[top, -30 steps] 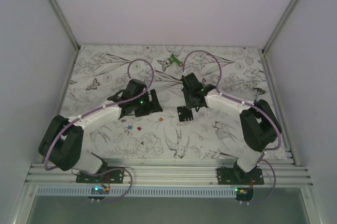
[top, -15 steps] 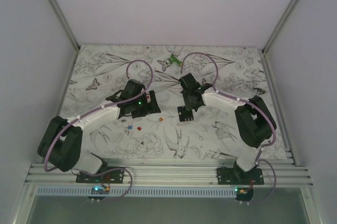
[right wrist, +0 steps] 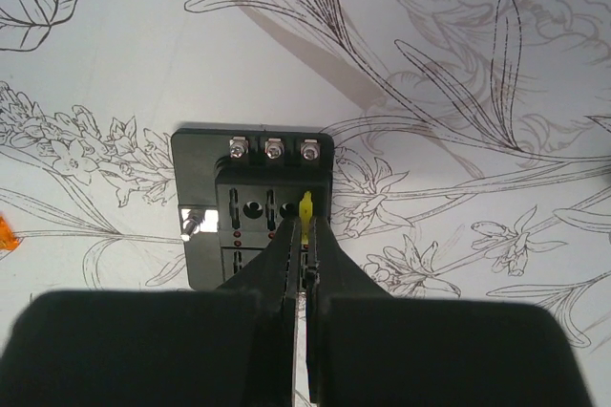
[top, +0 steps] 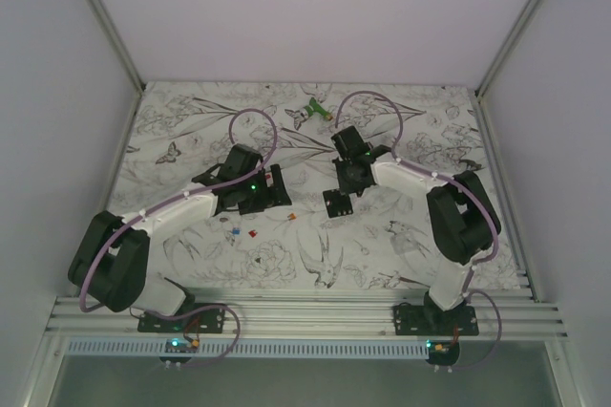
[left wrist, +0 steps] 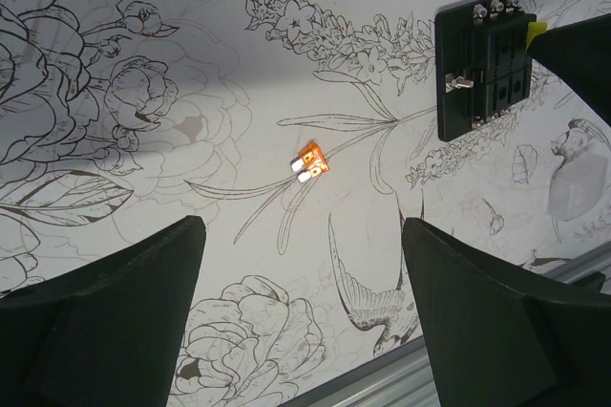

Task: Snap on the fuse box
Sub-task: Install the fuse at the fuse box base.

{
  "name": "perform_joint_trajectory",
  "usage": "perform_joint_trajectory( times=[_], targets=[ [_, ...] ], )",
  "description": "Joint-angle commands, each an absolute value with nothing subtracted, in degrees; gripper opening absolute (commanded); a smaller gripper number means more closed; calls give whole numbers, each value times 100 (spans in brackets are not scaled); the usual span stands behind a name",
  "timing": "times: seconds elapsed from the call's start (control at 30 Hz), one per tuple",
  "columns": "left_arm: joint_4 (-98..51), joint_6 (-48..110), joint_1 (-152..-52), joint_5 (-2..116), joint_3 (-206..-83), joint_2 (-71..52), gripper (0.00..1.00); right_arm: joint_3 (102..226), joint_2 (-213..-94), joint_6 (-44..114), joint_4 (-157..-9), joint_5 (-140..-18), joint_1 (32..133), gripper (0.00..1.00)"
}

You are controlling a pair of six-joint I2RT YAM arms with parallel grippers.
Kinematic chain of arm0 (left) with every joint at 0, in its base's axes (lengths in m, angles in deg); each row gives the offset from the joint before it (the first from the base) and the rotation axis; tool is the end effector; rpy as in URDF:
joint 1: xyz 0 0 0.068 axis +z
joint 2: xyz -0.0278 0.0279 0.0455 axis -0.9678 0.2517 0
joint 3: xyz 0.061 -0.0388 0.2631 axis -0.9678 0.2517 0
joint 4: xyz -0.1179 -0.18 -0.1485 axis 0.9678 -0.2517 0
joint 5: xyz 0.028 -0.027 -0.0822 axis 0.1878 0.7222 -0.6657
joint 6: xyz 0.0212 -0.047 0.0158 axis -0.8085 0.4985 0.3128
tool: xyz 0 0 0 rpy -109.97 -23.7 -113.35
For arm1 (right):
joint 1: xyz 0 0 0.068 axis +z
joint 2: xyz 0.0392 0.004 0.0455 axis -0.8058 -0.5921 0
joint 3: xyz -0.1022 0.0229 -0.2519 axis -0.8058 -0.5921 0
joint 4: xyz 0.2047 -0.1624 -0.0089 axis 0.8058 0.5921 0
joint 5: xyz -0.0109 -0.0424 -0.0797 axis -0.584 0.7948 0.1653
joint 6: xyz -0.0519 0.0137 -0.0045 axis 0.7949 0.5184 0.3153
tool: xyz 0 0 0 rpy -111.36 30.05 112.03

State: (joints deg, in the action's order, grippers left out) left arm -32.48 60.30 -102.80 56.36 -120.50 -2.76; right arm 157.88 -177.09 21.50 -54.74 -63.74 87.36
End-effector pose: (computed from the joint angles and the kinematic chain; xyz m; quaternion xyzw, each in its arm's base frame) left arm 0.2671 -0.1445 0.2146 -0.0745 0.9046 -0.2903 0.3032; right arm 0.3098 0.2008 0.1796 -0.0976 0.9674 0.0444 0.2294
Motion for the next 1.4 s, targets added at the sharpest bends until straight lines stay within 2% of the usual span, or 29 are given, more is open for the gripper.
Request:
perform_joint_trajectory(
  times=[0.0, 0.3, 0.5, 0.6, 0.8, 1.03, 1.17, 1.37],
  targets=[
    [-3498, 5971, -10249, 5676, -11944, -352, 88, 15514, -18357, 2133, -5129, -6504, 8621, 0],
    [-3500, 5968, -10249, 5646, -11892, -306, 88, 15295, -18778, 2090, -5157, -6282, 8594, 0],
    [-3517, 5946, -10249, 5652, -11813, -472, 88, 15347, -17997, 2237, -5347, -6454, 8801, 2],
    [-3575, 5915, -10257, 5644, -11804, -552, 88, 15393, -17526, 2308, -5486, -6492, 8959, 10],
    [-3670, 5502, -10338, 5665, -11830, -596, 86, 15224, -16751, 2422, -5966, -6656, 9113, 37],
    [-3764, 4418, -10777, 5743, -12368, -3, 73, 14433, -15804, 2480, -6608, -6416, 9105, 60],
    [-3849, 3598, -11103, 6150, -12753, 343, 64, 14034, -15358, 2572, -6765, -6176, 9088, 80],
    [-3896, 2684, -11434, 6542, -13135, 885, 52, 13431, -14732, 2536, -7073, -6068, 8864, 94]
  ],
)
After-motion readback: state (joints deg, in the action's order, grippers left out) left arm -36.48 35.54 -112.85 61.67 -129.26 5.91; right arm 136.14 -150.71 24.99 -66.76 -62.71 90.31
